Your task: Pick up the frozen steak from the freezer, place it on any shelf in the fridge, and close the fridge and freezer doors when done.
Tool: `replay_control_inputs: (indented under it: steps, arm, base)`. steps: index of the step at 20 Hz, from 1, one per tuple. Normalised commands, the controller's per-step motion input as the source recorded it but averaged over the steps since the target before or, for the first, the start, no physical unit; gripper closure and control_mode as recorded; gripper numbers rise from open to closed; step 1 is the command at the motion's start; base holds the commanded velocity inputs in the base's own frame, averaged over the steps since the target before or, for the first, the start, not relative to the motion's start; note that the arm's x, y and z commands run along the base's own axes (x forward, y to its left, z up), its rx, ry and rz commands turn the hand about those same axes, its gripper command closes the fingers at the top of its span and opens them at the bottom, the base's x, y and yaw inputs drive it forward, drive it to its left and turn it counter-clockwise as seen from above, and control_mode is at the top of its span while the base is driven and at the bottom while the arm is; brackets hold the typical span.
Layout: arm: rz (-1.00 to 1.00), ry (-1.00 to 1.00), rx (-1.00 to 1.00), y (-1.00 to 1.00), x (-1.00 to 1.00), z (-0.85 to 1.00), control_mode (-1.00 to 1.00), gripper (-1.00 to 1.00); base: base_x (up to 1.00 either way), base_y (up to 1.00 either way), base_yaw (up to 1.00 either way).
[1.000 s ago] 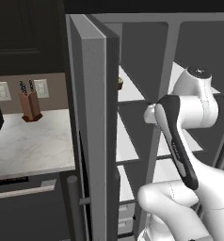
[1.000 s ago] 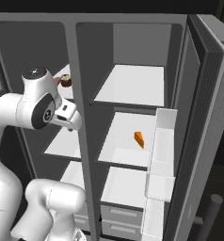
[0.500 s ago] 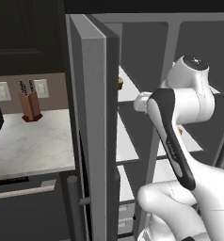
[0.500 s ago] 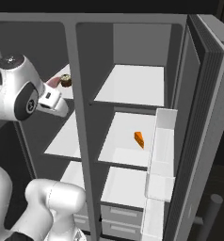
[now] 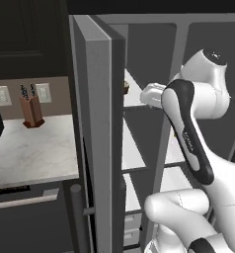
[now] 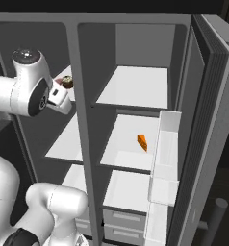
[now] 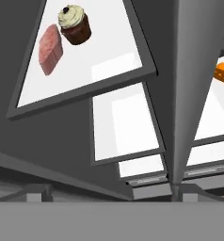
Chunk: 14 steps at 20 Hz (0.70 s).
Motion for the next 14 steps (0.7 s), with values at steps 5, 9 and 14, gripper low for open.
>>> replay_control_inputs:
  steps: [5,9,14]
  arm:
    - [0.0,0.0,0.0,0.36,0.36,0.05,-1.0,-1.0]
    - [0.0,0.0,-0.04,0.36,0.54,0.04,-1.0,-1.0]
    - [0.0,0.0,-0.03,0.22,0.71,0.0,-1.0,-1.0]
  base:
    - [0.0,0.0,0.0]
    - [0.0,0.0,0.0]
    - [0.0,0.0,0.0]
